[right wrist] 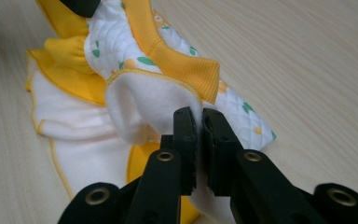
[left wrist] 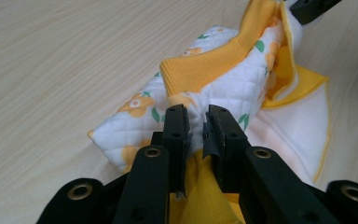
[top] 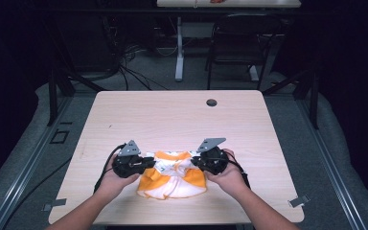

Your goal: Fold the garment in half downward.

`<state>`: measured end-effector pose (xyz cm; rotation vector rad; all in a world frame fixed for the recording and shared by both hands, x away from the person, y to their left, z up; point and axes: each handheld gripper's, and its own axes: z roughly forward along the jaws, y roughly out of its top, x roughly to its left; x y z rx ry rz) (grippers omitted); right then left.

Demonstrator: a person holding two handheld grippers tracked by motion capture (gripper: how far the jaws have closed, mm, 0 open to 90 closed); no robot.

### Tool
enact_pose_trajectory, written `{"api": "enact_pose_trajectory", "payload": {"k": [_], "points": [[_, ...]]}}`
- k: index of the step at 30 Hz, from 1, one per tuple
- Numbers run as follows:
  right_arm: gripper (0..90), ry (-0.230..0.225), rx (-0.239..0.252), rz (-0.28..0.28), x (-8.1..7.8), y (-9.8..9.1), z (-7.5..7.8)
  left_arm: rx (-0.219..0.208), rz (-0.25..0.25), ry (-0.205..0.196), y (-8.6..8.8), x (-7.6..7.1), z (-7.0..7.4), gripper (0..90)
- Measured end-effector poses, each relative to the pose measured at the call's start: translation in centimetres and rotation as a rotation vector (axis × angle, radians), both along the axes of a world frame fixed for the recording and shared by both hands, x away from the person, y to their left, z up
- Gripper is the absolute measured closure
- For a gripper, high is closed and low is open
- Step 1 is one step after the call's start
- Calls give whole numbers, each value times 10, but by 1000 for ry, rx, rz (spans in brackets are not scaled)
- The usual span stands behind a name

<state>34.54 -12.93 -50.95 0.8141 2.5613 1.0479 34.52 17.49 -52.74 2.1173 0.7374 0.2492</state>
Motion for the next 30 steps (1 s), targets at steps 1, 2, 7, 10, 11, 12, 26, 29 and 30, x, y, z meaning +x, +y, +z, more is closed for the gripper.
{"api": "enact_pose_trajectory", "payload": {"k": [1,2,7,10,11,12,26,29,30], "points": [[805,6,0,3,-2,-2,1,-8,3,4,0,-1,1,760],[777,11,17,1,-4,-3,2,-19,5,7,1,-2,3,743],[748,3,74,-19,-6,-9,14,-59,22,9,4,-1,18,700],[768,-1,88,-30,-4,-10,19,-71,59,7,5,5,27,720],[791,-7,90,-43,-2,-9,21,-67,91,16,4,8,28,763],[839,-15,87,-52,0,-7,21,-69,104,26,3,10,28,808],[899,49,46,19,-3,16,0,-13,54,110,-7,-5,5,900],[899,68,35,44,-13,16,-6,-8,39,114,-6,-14,0,900],[899,71,34,49,-16,16,-9,-9,35,125,-6,-17,-2,900]]}}
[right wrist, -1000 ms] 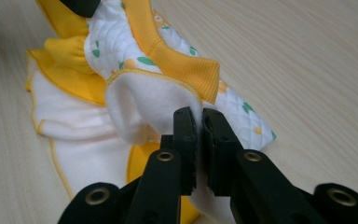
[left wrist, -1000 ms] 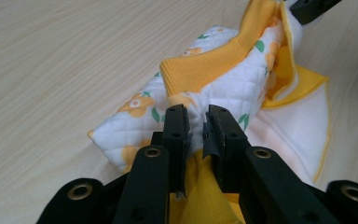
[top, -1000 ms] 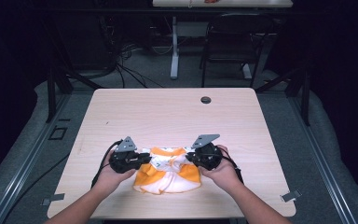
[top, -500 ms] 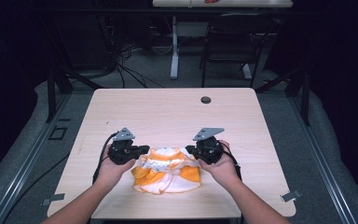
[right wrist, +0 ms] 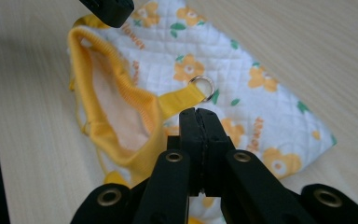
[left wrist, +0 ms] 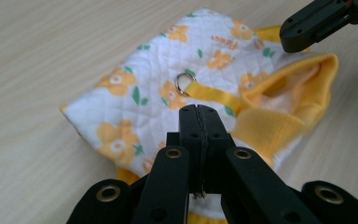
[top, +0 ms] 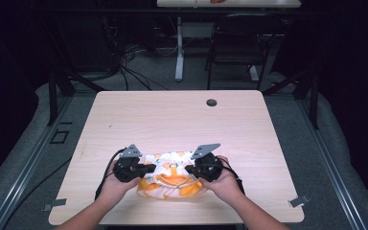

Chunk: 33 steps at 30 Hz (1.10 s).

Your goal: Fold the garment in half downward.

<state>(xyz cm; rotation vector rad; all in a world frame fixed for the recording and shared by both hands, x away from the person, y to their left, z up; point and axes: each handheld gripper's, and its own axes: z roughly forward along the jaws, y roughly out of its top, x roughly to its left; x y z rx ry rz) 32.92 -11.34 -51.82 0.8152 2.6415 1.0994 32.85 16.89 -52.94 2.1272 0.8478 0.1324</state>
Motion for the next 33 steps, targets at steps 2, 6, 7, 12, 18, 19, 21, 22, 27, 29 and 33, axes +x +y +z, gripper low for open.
{"api": "enact_pose_trajectory", "payload": {"k": [2,6,7,12,18,19,21,22,27,29,33], "points": [[899,12,4,6,-6,-1,-5,3,-5,7,0,-5,-5,900],[899,26,-3,22,-15,-3,-13,15,-22,14,-1,-13,-12,900],[899,26,-1,23,-17,-4,-15,25,-29,13,0,-15,-13,900],[899,52,9,15,-26,-9,-28,44,-41,31,4,-24,-30,900],[899,63,1,23,-35,-9,-41,40,-31,28,9,-26,-42,900],[900,65,-7,21,-36,-10,-43,38,-32,26,9,-26,-43,900],[900,68,-21,20,-37,-11,-46,35,-28,25,9,-26,-44,900],[900,72,-1,18,-37,-12,-48,41,-31,18,9,-26,-44,900],[900,79,12,14,-37,-13,-50,55,-32,12,7,-26,-44,900],[900,81,14,11,-36,-12,-50,51,-24,11,7,-25,-45,900],[900,86,23,3,-34,-12,-51,45,-15,10,7,-20,-45,900]]}}
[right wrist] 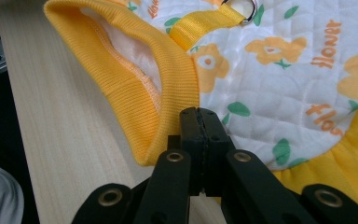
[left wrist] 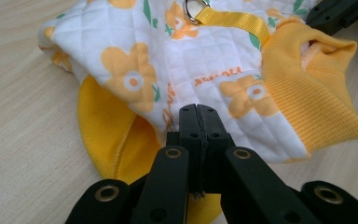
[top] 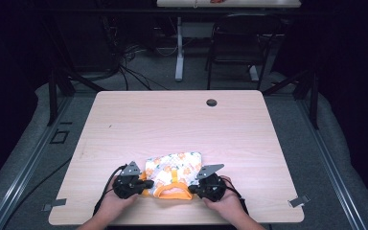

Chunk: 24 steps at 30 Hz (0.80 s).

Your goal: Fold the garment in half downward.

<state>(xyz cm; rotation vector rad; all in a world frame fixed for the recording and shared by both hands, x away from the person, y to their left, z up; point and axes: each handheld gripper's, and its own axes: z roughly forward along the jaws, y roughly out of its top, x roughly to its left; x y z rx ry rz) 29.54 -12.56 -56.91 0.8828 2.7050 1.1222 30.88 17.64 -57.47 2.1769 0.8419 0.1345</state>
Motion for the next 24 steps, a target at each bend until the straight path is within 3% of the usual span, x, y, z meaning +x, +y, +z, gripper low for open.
{"api": "enact_pose_trajectory", "payload": {"k": [3,11,17,19,24], "points": [[900,-1,-19,1,5,1,1,7,6,-1,0,6,0,900],[900,10,8,-42,22,2,0,4,43,-13,0,25,0,900],[900,0,-4,-66,34,5,0,-40,90,4,1,37,-3,900],[900,0,-18,-64,36,5,1,-23,88,-6,0,40,-2,900],[900,2,8,-92,43,5,-1,-11,99,-9,-3,48,-1,900]]}}
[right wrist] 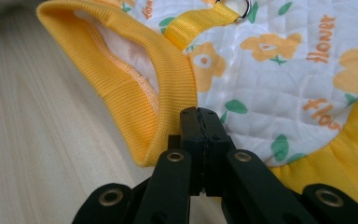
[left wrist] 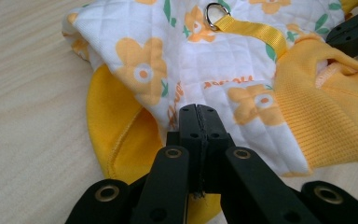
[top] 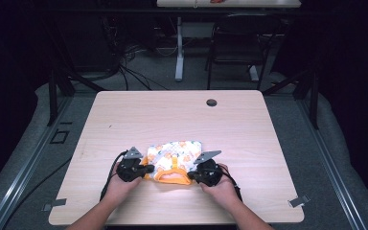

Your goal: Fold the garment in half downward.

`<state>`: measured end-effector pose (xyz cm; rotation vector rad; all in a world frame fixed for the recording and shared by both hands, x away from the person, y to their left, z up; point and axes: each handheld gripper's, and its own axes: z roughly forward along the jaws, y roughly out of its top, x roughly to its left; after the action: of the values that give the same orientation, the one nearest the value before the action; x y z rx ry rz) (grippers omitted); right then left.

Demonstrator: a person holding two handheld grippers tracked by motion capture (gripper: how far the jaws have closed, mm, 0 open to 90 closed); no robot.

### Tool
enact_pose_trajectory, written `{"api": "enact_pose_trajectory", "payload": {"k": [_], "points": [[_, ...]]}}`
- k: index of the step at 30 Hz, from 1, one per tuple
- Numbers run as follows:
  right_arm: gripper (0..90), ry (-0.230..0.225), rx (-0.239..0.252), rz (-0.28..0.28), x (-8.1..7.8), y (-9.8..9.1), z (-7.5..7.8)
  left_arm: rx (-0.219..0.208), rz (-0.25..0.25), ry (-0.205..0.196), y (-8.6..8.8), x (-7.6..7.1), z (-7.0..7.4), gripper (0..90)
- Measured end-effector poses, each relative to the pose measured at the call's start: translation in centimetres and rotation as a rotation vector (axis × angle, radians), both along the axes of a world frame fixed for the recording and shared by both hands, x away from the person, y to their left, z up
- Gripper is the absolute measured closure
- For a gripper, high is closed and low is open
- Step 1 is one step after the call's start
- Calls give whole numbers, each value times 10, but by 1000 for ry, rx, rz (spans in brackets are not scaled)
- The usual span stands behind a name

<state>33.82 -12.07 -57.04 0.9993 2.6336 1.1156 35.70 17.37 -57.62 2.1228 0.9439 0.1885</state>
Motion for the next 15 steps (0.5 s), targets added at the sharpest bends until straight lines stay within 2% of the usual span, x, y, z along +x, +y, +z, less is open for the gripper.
{"api": "enact_pose_trajectory", "payload": {"k": [4,9,13,15], "points": [[900,3,-12,-6,6,1,1,-14,18,8,1,6,-1,900],[900,2,-19,-19,15,2,1,-2,34,-4,-2,14,-1,900],[900,11,1,-37,19,1,0,3,41,-7,-3,19,-1,900],[900,7,-3,-39,21,0,0,-10,49,-3,-2,20,-1,900]]}}
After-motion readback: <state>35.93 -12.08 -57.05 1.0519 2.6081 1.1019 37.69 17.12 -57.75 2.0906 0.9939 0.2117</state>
